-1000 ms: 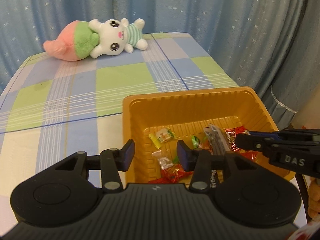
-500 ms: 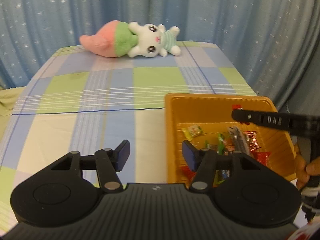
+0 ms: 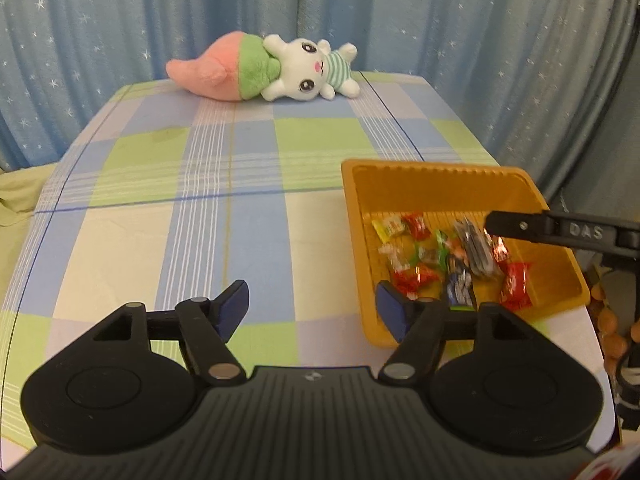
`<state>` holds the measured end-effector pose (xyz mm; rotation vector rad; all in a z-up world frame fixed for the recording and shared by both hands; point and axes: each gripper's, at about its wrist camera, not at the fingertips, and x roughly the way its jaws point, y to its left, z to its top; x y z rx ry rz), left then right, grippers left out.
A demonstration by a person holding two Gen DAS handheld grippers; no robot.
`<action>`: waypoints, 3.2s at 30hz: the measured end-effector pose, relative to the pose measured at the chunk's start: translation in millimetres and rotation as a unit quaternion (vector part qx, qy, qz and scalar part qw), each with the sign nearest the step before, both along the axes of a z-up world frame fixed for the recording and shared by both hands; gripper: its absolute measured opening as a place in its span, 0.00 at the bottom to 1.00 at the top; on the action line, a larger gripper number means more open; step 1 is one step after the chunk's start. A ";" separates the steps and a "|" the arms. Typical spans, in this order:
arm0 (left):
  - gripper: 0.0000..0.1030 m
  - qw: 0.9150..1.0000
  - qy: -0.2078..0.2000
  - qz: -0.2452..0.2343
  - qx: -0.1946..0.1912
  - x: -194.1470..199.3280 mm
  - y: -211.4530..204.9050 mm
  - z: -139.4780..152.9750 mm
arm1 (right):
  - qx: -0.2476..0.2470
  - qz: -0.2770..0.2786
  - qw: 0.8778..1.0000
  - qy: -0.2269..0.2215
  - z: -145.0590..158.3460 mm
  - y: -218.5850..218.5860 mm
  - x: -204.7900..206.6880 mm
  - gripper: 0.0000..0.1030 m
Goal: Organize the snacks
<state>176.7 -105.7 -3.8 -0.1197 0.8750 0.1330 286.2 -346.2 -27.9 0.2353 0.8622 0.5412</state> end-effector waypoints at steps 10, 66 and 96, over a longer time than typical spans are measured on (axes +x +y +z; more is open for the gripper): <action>0.70 1.000 0.018 -0.007 -0.003 -55.2 35.6 3.1 | -0.033 -0.020 0.999 0.030 10.7 22.9 -87.3 0.90; 0.70 0.999 0.022 -0.033 -0.011 -220.4 102.6 -1.1 | -0.093 0.024 0.994 0.046 14.8 134.0 -269.5 0.90; 0.70 0.999 0.020 -0.030 -0.014 -219.7 107.5 0.9 | -0.094 0.026 0.994 0.046 17.0 137.1 -268.4 0.90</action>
